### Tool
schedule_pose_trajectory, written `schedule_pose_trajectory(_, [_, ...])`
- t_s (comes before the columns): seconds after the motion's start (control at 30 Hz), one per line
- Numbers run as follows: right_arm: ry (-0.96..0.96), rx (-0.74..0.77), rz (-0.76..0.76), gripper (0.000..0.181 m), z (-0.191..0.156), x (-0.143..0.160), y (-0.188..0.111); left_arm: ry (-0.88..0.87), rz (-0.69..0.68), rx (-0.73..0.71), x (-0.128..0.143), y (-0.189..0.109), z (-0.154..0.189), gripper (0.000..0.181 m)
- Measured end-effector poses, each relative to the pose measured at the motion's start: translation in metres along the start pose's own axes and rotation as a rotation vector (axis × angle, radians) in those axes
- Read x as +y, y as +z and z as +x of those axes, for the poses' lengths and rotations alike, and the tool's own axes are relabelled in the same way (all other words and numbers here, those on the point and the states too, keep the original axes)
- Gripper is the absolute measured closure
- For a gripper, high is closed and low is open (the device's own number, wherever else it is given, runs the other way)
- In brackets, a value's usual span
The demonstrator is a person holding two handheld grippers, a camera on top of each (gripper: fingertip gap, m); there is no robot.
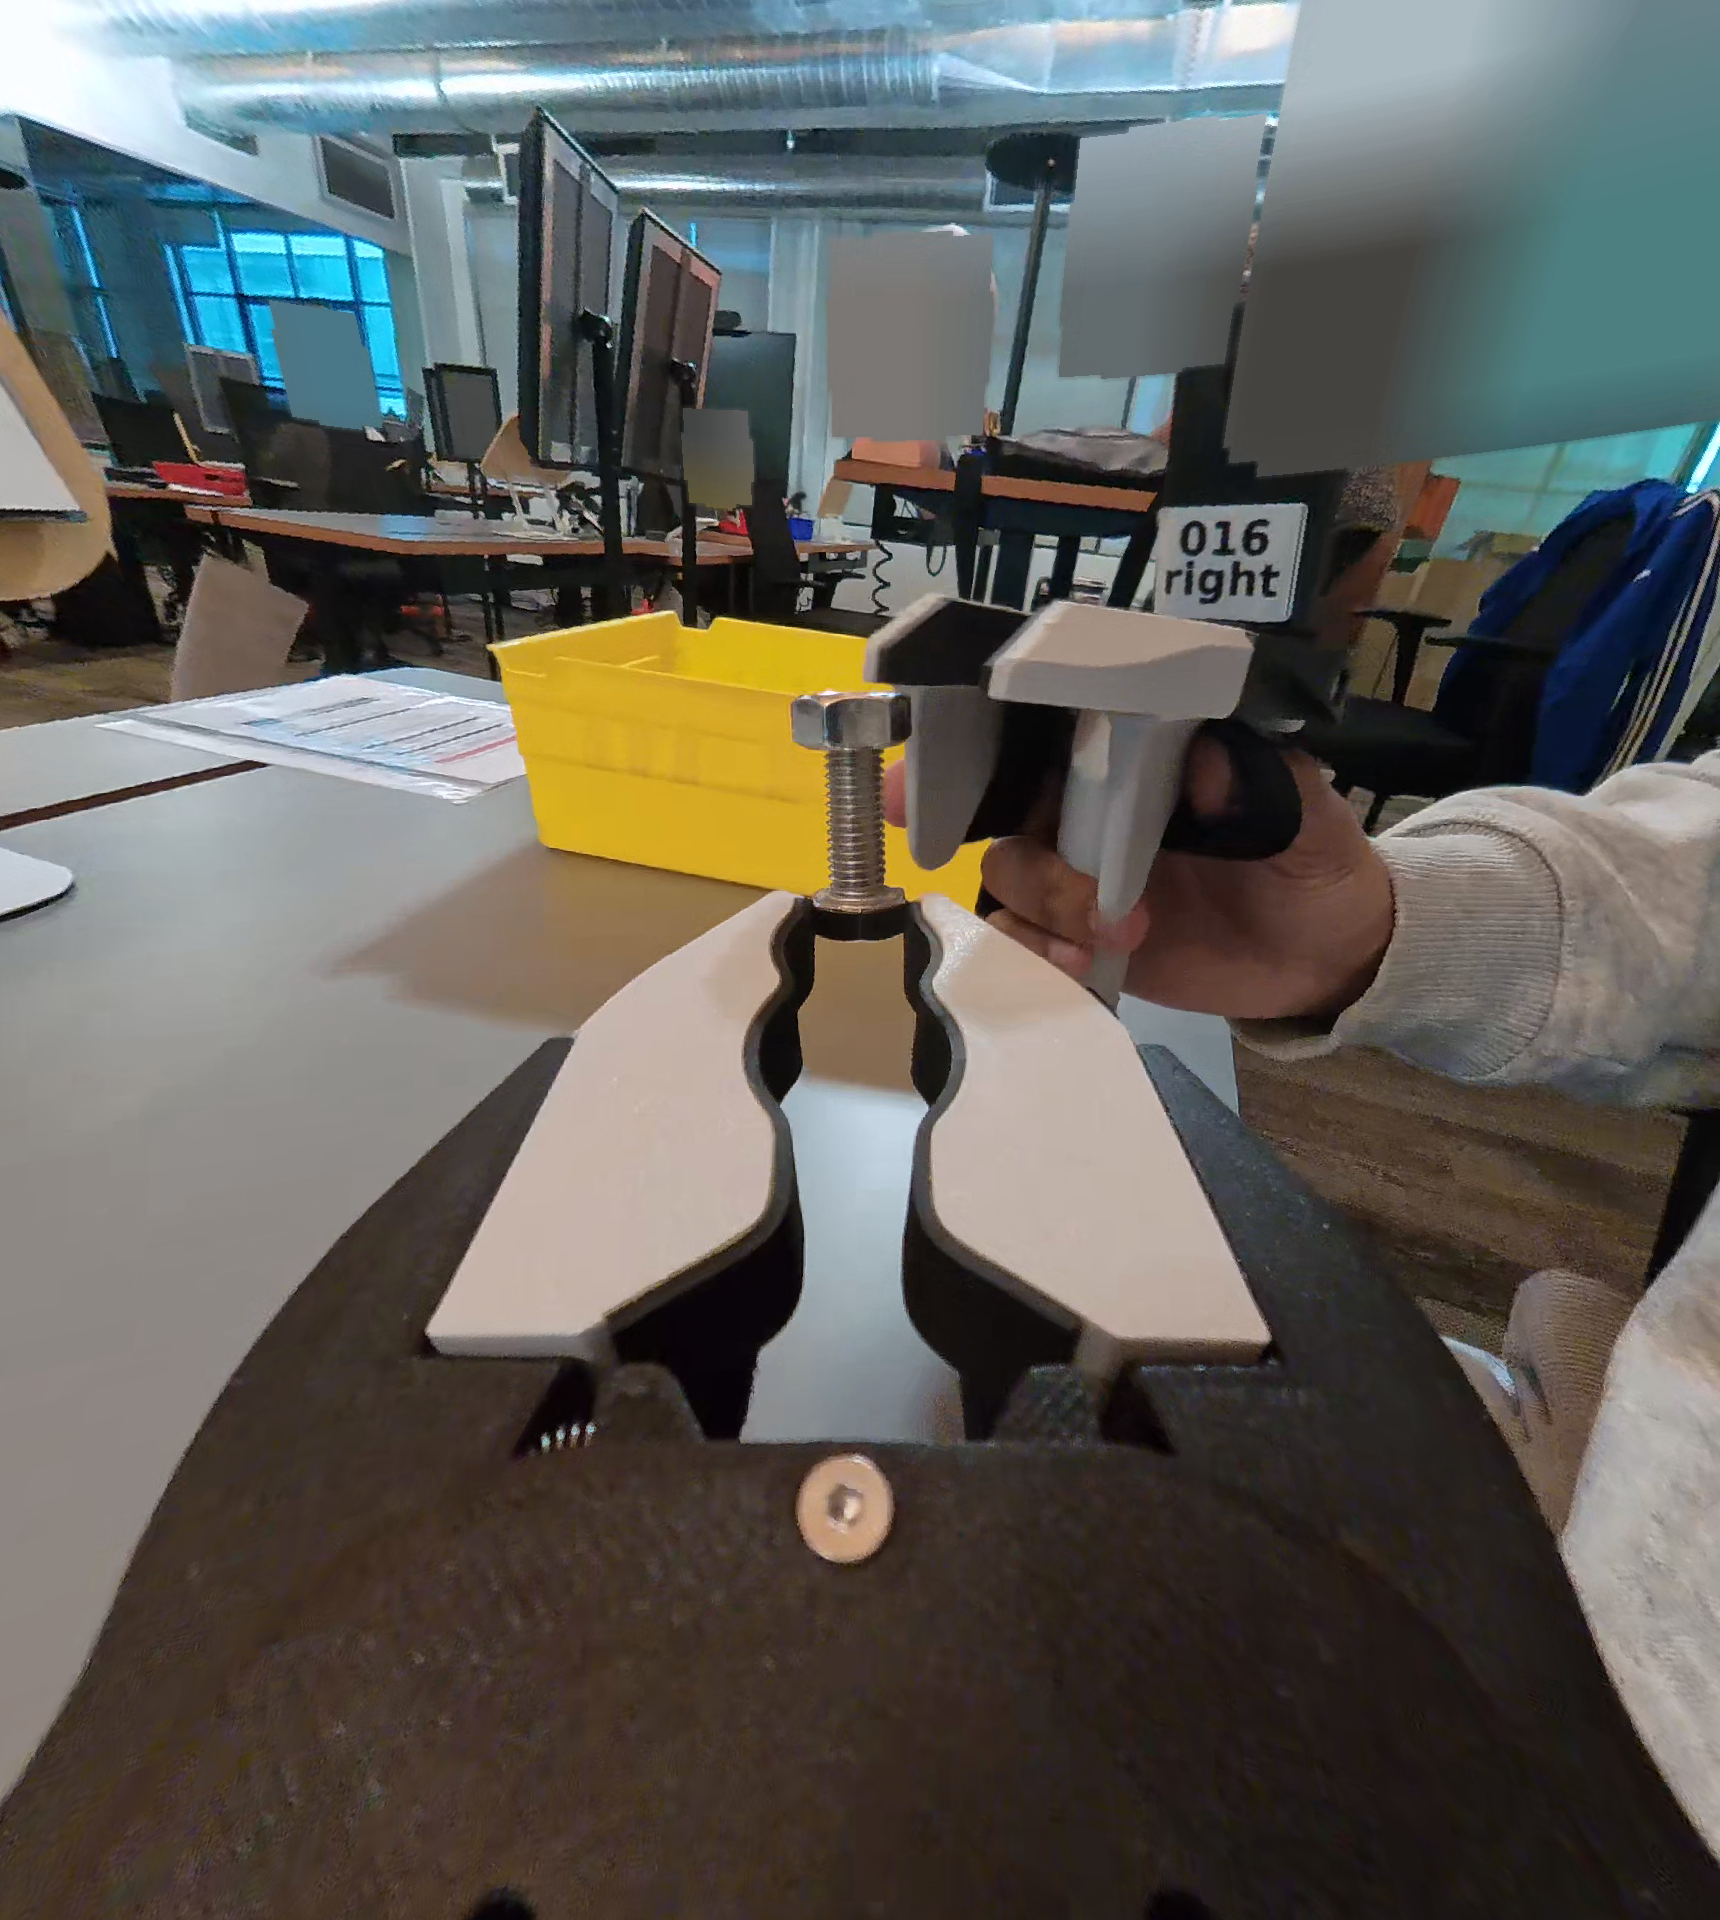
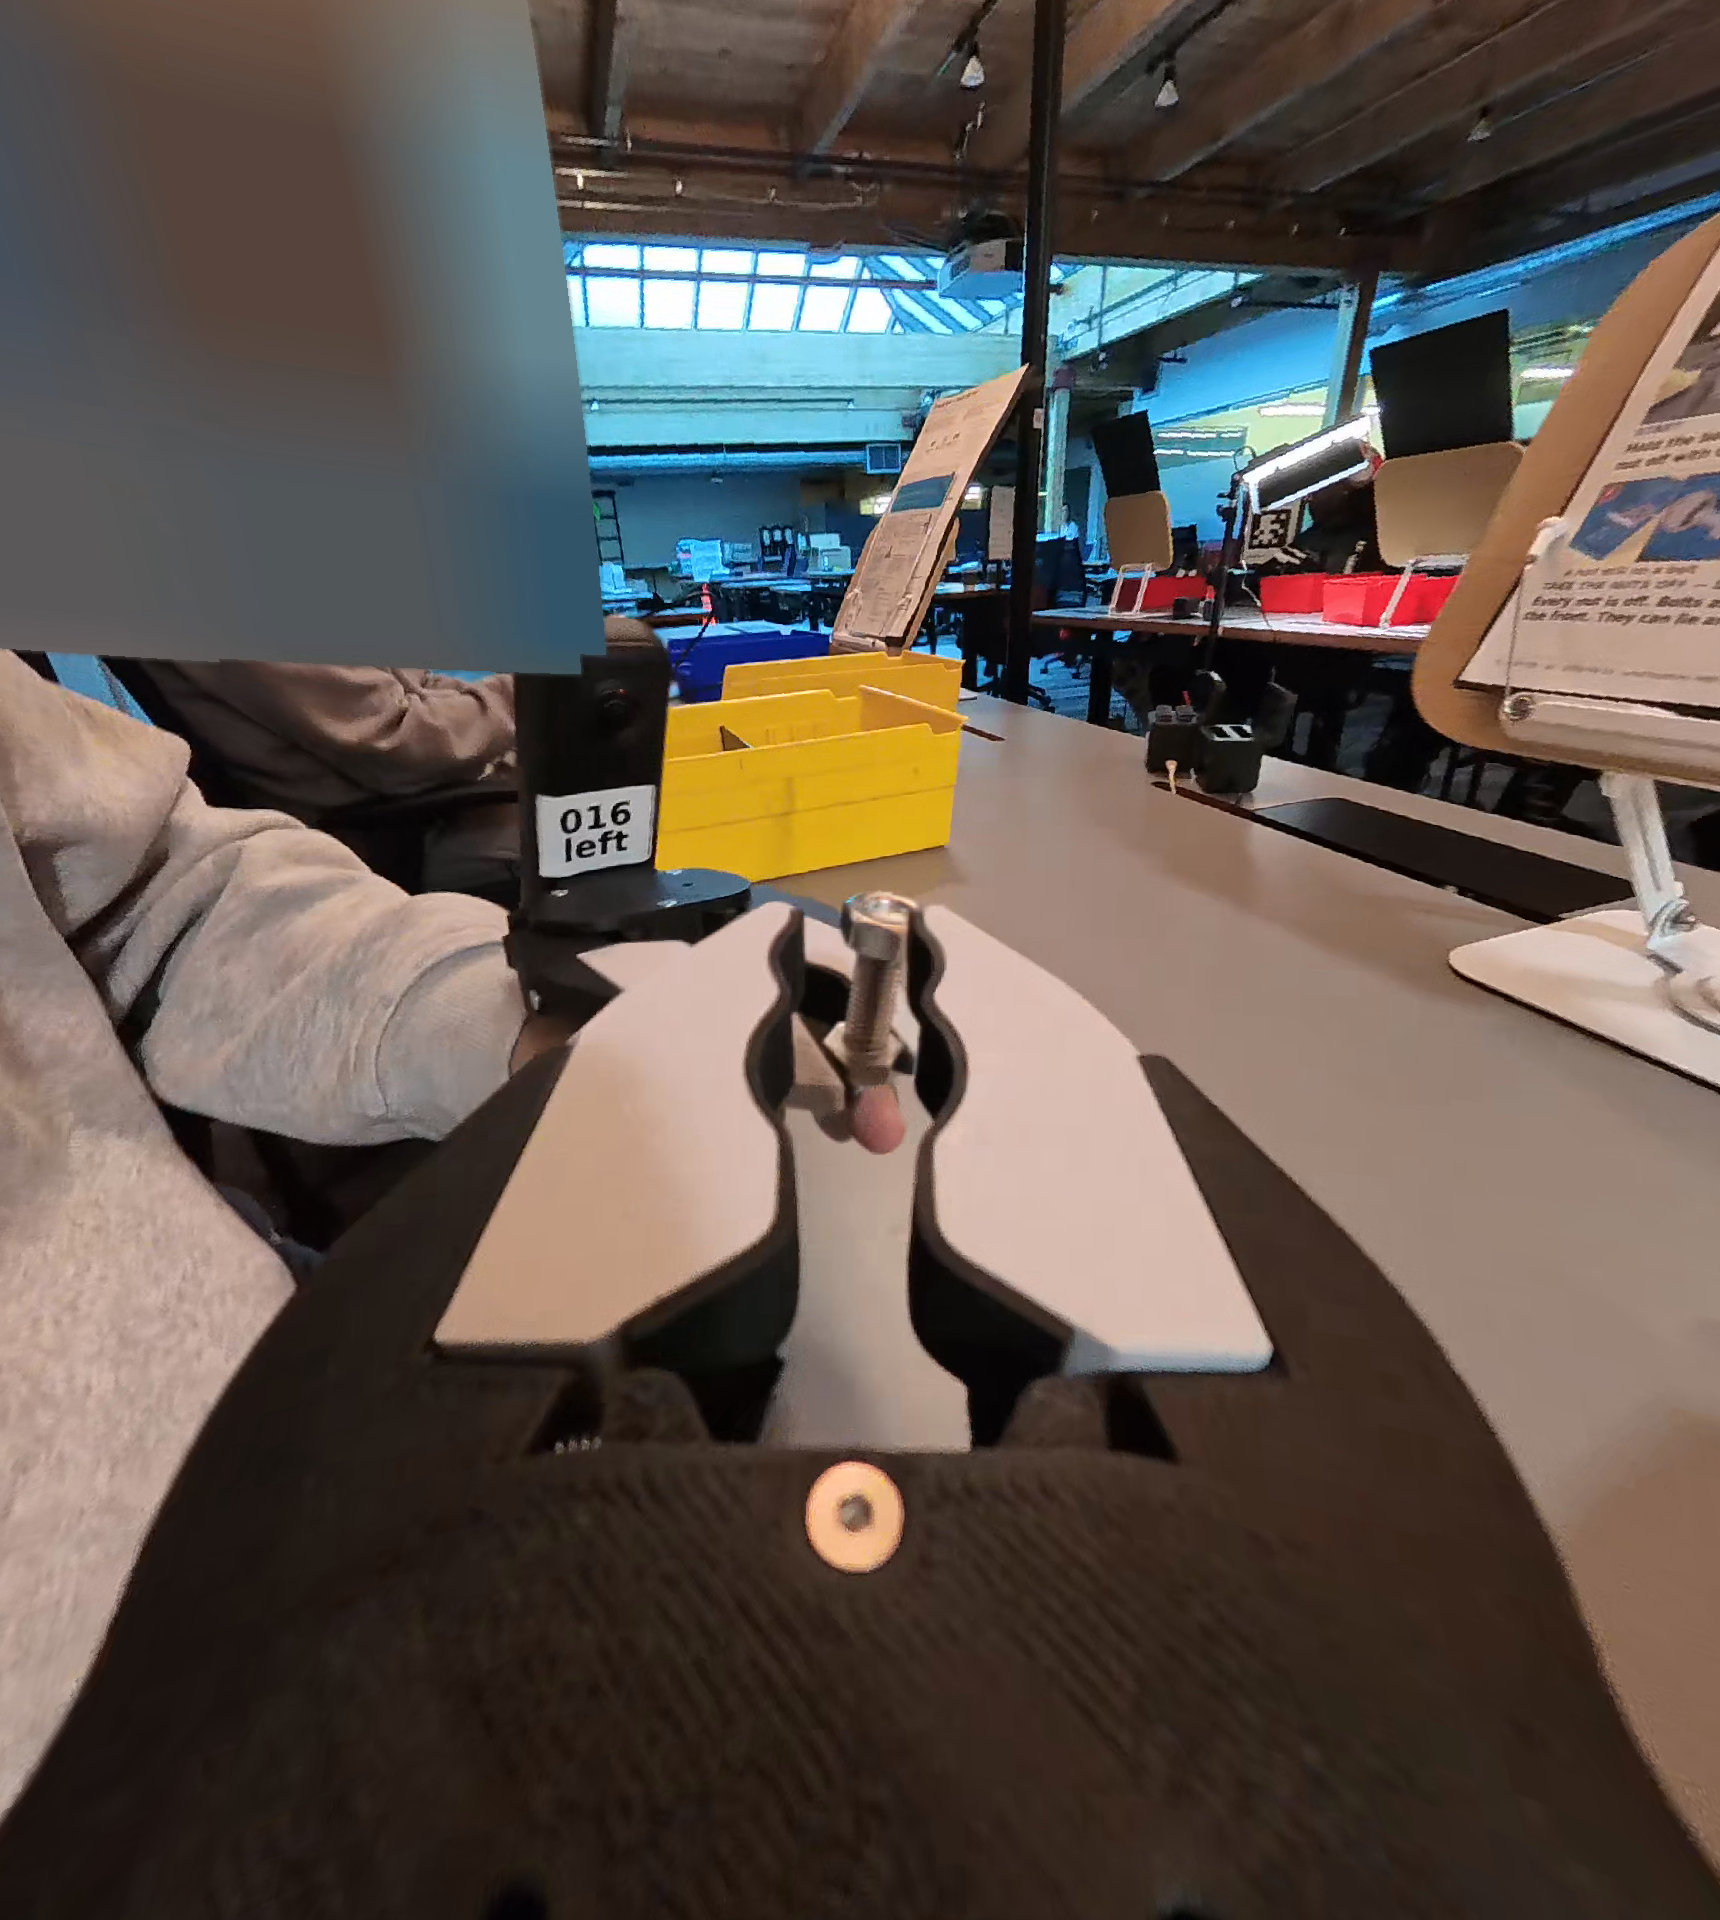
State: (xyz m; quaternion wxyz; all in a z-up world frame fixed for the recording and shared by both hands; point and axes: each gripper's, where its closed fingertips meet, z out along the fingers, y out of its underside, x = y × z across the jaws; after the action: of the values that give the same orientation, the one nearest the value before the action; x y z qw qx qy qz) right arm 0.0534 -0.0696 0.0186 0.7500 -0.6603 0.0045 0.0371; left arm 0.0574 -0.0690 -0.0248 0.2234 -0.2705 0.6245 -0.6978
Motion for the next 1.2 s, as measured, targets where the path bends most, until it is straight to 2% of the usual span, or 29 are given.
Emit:
schedule_pose_trajectory(0.17, [0.054,0.010,0.017,0.162,0.008,-0.001,-0.005,-0.004,0.006,0.025,0.000,0.000,0.005,0.164])
schedule_pose_trajectory(0.33, [0.114,-0.003,0.027,0.162,0.002,0.000,0.004,-0.027,0.016,0.049,-0.001,-0.005,0.008,0.164])
schedule_pose_trajectory(0.6, [0.107,0.000,0.003,0.160,-0.010,0.002,0.017,-0.029,0.026,0.045,-0.003,-0.012,0.003,0.164])
schedule_pose_trajectory(0.73, [0.061,-0.011,-0.009,0.165,-0.014,0.003,0.016,-0.035,0.033,0.039,-0.004,-0.015,0.000,0.164])
schedule_pose_trajectory(0.97, [0.120,0.020,0.018,0.152,-0.002,0.004,0.012,-0.014,0.037,0.092,-0.005,-0.017,0.008,0.164])
schedule_pose_trajectory(1.2, [0.057,-0.052,-0.013,0.151,-0.022,0.006,0.018,-0.024,0.044,0.090,-0.006,-0.018,0.006,0.164])
